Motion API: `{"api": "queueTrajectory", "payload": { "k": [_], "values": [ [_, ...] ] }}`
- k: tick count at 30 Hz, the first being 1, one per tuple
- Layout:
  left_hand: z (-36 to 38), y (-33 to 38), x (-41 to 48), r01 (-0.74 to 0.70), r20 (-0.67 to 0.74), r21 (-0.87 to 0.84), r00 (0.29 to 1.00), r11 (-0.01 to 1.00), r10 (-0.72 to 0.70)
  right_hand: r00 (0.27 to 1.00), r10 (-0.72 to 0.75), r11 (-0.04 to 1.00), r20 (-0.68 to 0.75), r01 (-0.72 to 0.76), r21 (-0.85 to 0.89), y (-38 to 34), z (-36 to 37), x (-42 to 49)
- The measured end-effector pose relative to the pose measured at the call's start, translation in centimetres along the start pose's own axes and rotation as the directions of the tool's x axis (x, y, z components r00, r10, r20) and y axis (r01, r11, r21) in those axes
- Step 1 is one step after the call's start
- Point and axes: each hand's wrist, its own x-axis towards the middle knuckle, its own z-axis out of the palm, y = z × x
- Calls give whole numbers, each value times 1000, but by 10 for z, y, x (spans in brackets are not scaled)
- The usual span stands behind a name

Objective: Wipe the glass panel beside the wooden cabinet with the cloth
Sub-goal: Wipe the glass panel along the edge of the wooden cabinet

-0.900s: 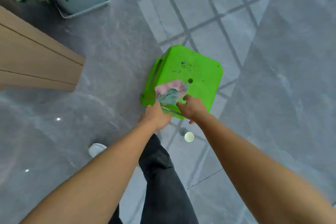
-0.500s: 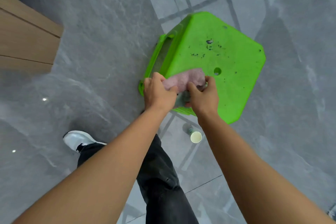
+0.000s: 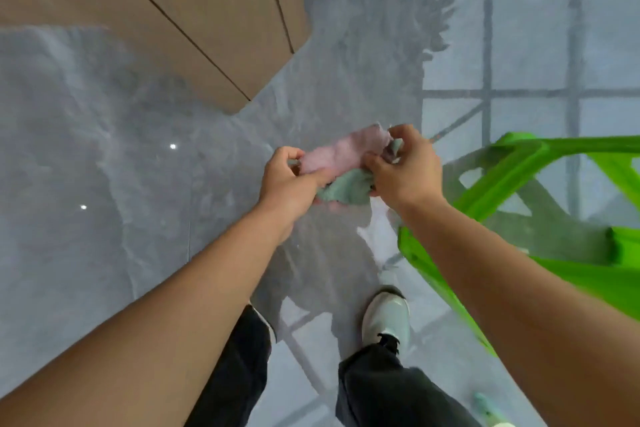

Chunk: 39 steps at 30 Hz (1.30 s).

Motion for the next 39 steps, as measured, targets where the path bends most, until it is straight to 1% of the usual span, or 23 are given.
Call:
{"api": "queueTrajectory", "payload": {
  "k": [3,6,7,8,10,12,13,15,18,19,22,24,26,27,28,30,31,32,33,34,35,37,39],
  "values": [
    [-24,-25,96,-88,-135,37,986,995,92,987,-107,992,120,113,-51,9,80,71],
    [-45,-58,190,-146,-282,-26,950,989,133,915,-345,905,211,384,-185,24,149,132],
    [-53,-70,213,-140,-338,84,928,987,160,874,-414,844,252,473,-254,29,168,148],
    [-61,-87,230,-93,-401,296,891,951,212,827,-482,753,289,560,-346,33,184,161],
    [-78,-129,242,55,-491,636,798,770,350,690,-601,475,404,715,-514,43,214,176],
    [-86,-168,236,111,-480,754,766,648,428,578,-592,272,562,800,-535,52,241,176],
    [-88,-184,233,118,-460,792,759,598,460,556,-563,242,611,819,-521,56,253,174],
    [-92,-202,233,112,-424,837,752,535,505,557,-543,262,629,823,-503,60,266,173],
    [-93,-202,234,113,-416,853,737,510,532,545,-515,225,662,831,-508,55,258,195],
    [-93,-201,233,114,-413,856,737,504,535,589,-490,258,643,802,-539,50,248,211],
    [-93,-207,233,111,-413,859,727,500,548,829,-374,484,416,557,-675,35,212,264],
    [-93,-209,237,98,-414,859,710,502,570,898,-306,524,317,437,-731,28,202,277],
    [-94,-208,237,103,-420,857,707,505,569,906,-289,531,309,420,-736,24,220,257],
    [-95,-207,236,102,-416,857,716,506,561,878,-297,522,374,478,-706,25,236,234],
    [-94,-207,235,91,-407,857,724,507,558,811,-331,482,482,584,-653,29,256,206],
    [-95,-208,234,81,-397,861,726,502,562,596,-393,335,700,802,-495,43,296,148],
    [-96,-208,234,79,-392,863,728,500,562,507,-393,286,767,861,-421,47,306,131],
    [-97,-209,234,70,-389,861,728,503,565,454,-391,251,800,889,-382,47,310,127],
    [-97,-209,233,55,-388,857,725,513,569,435,-394,225,809,900,-374,44,308,136],
    [-97,-209,233,49,-390,854,720,518,574,463,-398,225,792,886,-405,41,299,154],
    [-97,-208,233,58,-398,852,717,520,573,544,-383,269,746,839,-473,37,282,177],
    [-97,-206,232,60,-399,850,722,524,565,762,-321,420,563,647,-636,30,238,229],
    [-99,-206,232,37,-369,858,737,512,566,869,-218,403,445,495,-770,23,200,268]
  ]
}}
